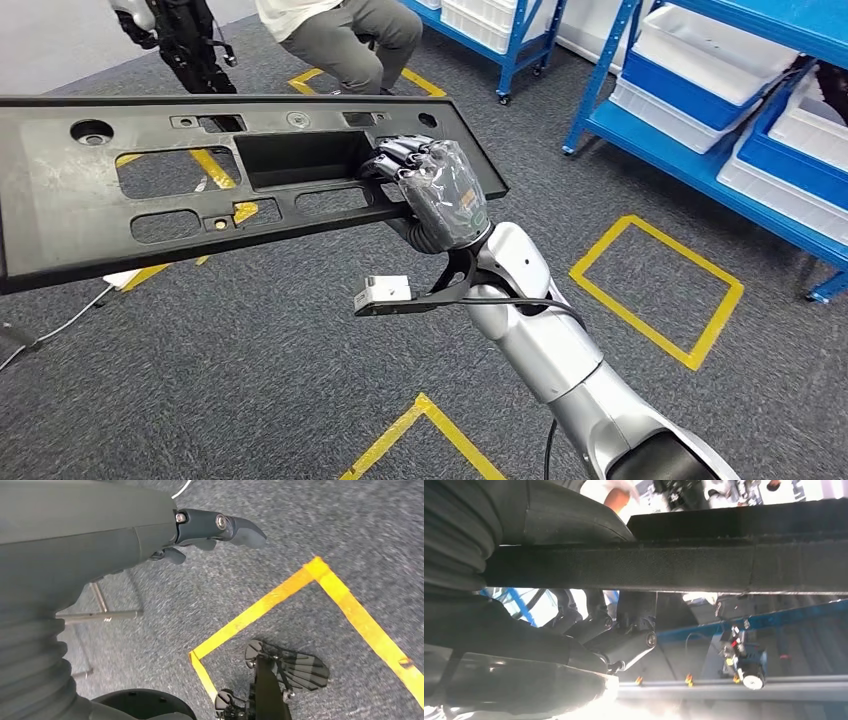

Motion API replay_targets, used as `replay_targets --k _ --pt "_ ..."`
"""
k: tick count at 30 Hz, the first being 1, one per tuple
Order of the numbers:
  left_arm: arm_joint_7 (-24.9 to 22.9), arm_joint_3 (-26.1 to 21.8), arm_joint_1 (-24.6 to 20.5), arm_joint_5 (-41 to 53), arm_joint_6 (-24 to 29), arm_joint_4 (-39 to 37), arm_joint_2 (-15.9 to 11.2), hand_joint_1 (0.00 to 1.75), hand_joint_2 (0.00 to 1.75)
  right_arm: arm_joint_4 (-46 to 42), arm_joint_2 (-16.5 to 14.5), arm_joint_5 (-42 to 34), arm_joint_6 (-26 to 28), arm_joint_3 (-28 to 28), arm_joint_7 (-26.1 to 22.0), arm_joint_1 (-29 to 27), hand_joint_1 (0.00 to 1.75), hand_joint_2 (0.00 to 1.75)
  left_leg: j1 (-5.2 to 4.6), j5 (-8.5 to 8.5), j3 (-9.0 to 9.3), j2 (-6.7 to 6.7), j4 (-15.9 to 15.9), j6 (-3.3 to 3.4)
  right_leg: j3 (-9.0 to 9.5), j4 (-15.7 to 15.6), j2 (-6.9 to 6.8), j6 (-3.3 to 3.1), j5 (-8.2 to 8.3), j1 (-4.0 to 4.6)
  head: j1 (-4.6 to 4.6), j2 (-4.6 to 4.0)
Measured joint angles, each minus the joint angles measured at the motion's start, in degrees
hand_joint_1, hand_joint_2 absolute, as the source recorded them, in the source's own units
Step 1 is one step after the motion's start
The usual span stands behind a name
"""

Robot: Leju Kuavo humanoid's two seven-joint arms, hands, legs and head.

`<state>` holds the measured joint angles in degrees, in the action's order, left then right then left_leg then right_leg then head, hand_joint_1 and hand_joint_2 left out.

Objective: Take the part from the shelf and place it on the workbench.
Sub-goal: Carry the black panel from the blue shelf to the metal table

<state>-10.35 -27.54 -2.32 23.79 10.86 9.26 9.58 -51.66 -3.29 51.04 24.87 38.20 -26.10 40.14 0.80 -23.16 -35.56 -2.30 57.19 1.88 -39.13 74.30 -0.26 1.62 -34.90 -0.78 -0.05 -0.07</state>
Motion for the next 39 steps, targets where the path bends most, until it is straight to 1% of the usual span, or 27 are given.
replay_targets --k 1,2,4,5,6,8,9,11,12,13,18,21,22,23,24,25,26,28,30,31,32,33,35,36,37,38,39 --pt "0.0 0.0 0.0 0.0 0.0 0.0 0.0 0.00 1.75 0.1 0.0 0.0 0.0 0.1 0.0 0.0 1.75 1.75 -0.12 0.00 0.03 -0.82 0.0 0.02 -0.02 -0.7 0.18 0.31 0.90 0.09 0.01 0.00" --pt "-0.1 0.0 0.0 0.0 0.0 0.0 0.0 0.00 1.75 0.1 0.0 0.0 0.0 0.1 0.0 0.0 1.75 1.75 -0.23 0.01 0.09 -1.64 0.0 0.02 1.12 -3.7 0.54 0.63 2.64 0.16 0.00 0.00" --pt "0.0 0.0 0.0 0.0 0.1 0.0 0.0 0.00 1.75 0.1 0.0 -0.1 0.1 0.2 -0.1 0.1 1.75 1.75 -0.41 0.03 0.07 -3.15 0.1 -0.09 4.65 -12.2 2.76 0.78 6.51 0.18 -0.03 0.00" --pt "0.0 0.0 0.0 0.0 0.2 0.0 0.1 0.00 1.75 0.1 0.1 -0.2 0.1 0.2 -0.1 0.1 1.75 1.75 -0.45 0.09 -0.09 -3.77 0.2 -0.24 5.88 -15.0 3.68 0.54 7.71 0.19 -0.04 0.00" --pt "0.1 0.0 0.1 0.1 0.2 0.0 0.1 0.00 1.75 0.1 0.1 -0.2 0.1 0.3 -0.1 0.1 1.75 1.75 -0.41 0.18 -0.33 -4.31 0.2 -0.47 6.42 -16.4 4.32 0.18 8.26 0.28 -0.09 0.00" --pt "0.1 0.0 0.3 0.2 0.4 0.0 0.1 0.00 1.75 0.1 -0.1 -0.4 0.1 0.3 -0.2 0.2 1.75 1.75 -0.28 0.43 -0.79 -5.26 0.2 -1.07 6.51 -16.8 3.53 -0.59 8.50 0.28 -0.08 0.00" --pt "0.2 0.0 0.4 0.2 0.5 0.0 0.0 0.00 1.75 0.1 -0.2 -0.4 0.1 0.3 -0.2 0.2 1.75 1.75 -0.30 0.27 -1.04 -4.93 0.4 -1.37 6.64 -17.0 2.99 -0.94 8.66 0.09 -0.10 0.00" --pt "0.2 0.0 0.4 0.2 0.6 -0.1 0.0 0.00 1.75 0.1 -0.6 -0.5 0.2 0.2 -0.2 0.3 1.75 1.75 -0.51 -0.77 -1.74 -3.00 1.8 -1.80 6.97 -17.5 1.96 -1.85 8.89 -0.55 -0.36 0.00" --pt "0.2 0.0 0.4 0.2 0.6 -0.1 -0.1 0.00 1.75 0.1 -0.6 -0.5 0.2 0.2 -0.2 0.4 1.75 1.75 -0.57 -1.29 -2.04 -1.81 2.5 -1.89 7.09 -17.6 1.71 -2.12 8.91 -0.57 -0.48 0.00" --pt "0.2 0.0 0.4 0.2 0.7 -0.1 -0.1 0.00 1.75 0.1 -0.7 -0.6 0.2 0.2 -0.2 0.4 1.75 1.75 -0.58 -1.59 -2.21 -1.35 2.9 -1.92 7.11 -17.6 1.62 -2.33 8.88 -0.59 -0.60 0.00" --pt "0.2 0.0 0.4 0.2 0.7 -0.1 -0.1 0.00 1.75 0.1 -0.7 -0.6 0.2 0.2 -0.2 0.5 1.75 1.75 -0.56 -2.04 -2.59 -0.87 3.7 -2.00 7.16 -17.6 1.45 -2.46 8.89 -0.55 -0.72 0.00" --pt "0.3 0.0 0.2 0.3 0.6 -0.1 -0.1 0.00 1.75 0.1 -0.6 -0.6 0.3 0.3 -0.1 0.5 1.75 1.75 0.11 -5.35 -7.16 1.35 12.5 -2.80 7.37 -17.6 -0.52 -2.78 8.65 -0.22 -0.76 0.00" --pt "0.3 0.1 0.2 0.6 0.6 -0.1 -0.1 0.00 1.75 0.0 -0.5 -0.6 0.5 0.3 0.0 0.4 1.75 1.75 0.37 -4.72 -6.52 3.14 11.5 -3.10 7.49 -17.5 -1.83 -2.58 8.35 0.11 -0.83 0.00" --pt "0.3 0.1 0.1 0.9 0.6 -0.1 -0.2 0.00 1.75 -0.1 -0.3 -0.4 0.8 0.2 0.3 0.3 1.75 1.75 0.41 -3.13 -4.90 3.93 8.3 -2.91 7.66 -17.5 -3.17 -2.13 8.03 0.38 -0.75 0.00" --pt "0.3 0.1 0.1 1.2 0.5 -0.1 -0.3 0.00 1.75 -0.2 -0.1 -0.3 1.0 0.2 0.5 0.2 1.75 1.75 0.34 -1.25 -2.85 4.49 4.3 -2.53 7.93 -17.4 -4.53 -1.54 7.69 0.67 -0.65 0.00" --pt "0.3 0.1 0.0 1.4 0.5 -0.1 -0.3 0.00 1.75 -0.4 0.0 -0.1 1.2 0.2 0.7 0.1 1.75 1.75 0.25 0.15 -0.73 4.82 0.5 -1.85 7.98 -17.2 -5.04 -0.86 7.23 0.88 -0.54 0.00" --pt "0.3 0.2 0.1 1.4 0.4 -0.1 -0.3 0.00 1.75 -0.6 0.2 0.0 1.3 0.2 0.7 0.0 1.75 1.75 0.21 0.33 -0.73 3.87 0.3 -1.10 7.75 -16.5 -4.52 -0.56 6.58 0.82 -0.39 0.00" --pt "0.3 0.2 0.0 1.4 0.5 -0.1 -0.3 0.00 1.75 -0.8 0.5 0.2 1.3 0.2 0.7 -0.1 1.75 1.75 0.35 0.60 -0.56 2.83 0.0 -0.20 5.43 -11.5 -1.84 -0.78 4.00 0.48 -0.30 0.00" --pt "0.1 0.2 -0.1 1.4 0.7 -0.1 -0.3 0.00 1.75 -0.9 1.0 0.3 1.3 0.2 0.7 -0.6 1.75 1.75 0.29 0.61 -0.63 1.47 0.0 0.17 1.38 -3.2 -0.25 -1.15 0.80 0.26 -0.09 0.00" --pt "0.1 0.2 0.0 1.4 0.8 -0.1 -0.3 0.00 1.75 -0.9 1.1 0.3 1.2 0.2 0.7 -0.8 1.75 1.75 0.29 0.62 -0.65 0.70 0.0 0.19 -0.22 -0.4 -0.05 -1.01 0.02 0.20 -0.03 0.00" --pt "0.0 0.1 0.0 1.4 0.8 -0.1 -0.3 0.00 1.75 -0.9 1.2 0.4 1.2 0.2 0.7 -1.1 1.75 1.75 0.29 0.63 -0.65 -0.09 0.0 0.18 -0.87 0.4 0.05 -0.63 0.16 0.14 0.03 0.00" --pt "-0.1 0.1 0.1 1.4 0.9 -0.1 -0.2 0.00 1.75 -0.9 1.3 0.5 1.2 0.2 0.8 -1.2 1.75 1.75 0.31 0.65 -0.63 -0.87 0.1 0.13 -0.22 -1.4 0.19 -0.08 1.33 0.03 0.03 0.00" --pt "-0.2 0.1 0.1 1.4 0.9 -0.1 -0.2 0.00 1.75 -0.9 1.3 0.8 1.2 0.2 0.9 -1.1 1.75 1.75 0.33 0.69 -0.63 -2.38 0.2 -0.17 3.28 -9.5 1.75 1.04 4.97 -0.53 0.08 0.00" --pt "-0.3 0.1 0.1 1.4 1.0 -0.1 -0.2 0.00 1.75 -0.9 1.3 0.9 1.2 0.2 1.0 -1.0 1.75 1.75 0.25 0.68 -0.72 -3.09 0.3 -0.43 4.94 -13.0 2.61 1.17 6.48 -0.75 0.08 0.00" --pt "-0.3 0.1 0.1 1.4 1.0 -0.1 -0.2 0.00 1.75 -0.9 1.3 1.1 1.2 0.2 1.0 -1.0 1.75 1.75 0.17 0.72 -0.87 -3.65 0.4 -0.74 5.94 -15.2 3.28 1.02 7.38 -0.87 0.03 0.00" --pt "-0.4 0.1 0.1 1.4 1.0 -0.1 -0.2 0.00 1.75 -0.9 1.3 1.2 1.2 0.2 1.0 -1.0 1.75 1.75 0.13 0.81 -1.05 -4.13 0.4 -1.07 6.29 -15.9 3.46 0.64 7.71 -0.80 -0.01 0.00" --pt "-0.4 0.1 0.2 1.4 1.0 -0.1 -0.1 0.00 1.75 -0.9 1.2 1.3 1.2 0.2 1.0 -1.0 1.75 1.75 0.17 0.90 -1.22 -4.57 0.4 -1.35 6.39 -15.9 2.99 0.13 7.89 -0.61 -0.06 0.00"
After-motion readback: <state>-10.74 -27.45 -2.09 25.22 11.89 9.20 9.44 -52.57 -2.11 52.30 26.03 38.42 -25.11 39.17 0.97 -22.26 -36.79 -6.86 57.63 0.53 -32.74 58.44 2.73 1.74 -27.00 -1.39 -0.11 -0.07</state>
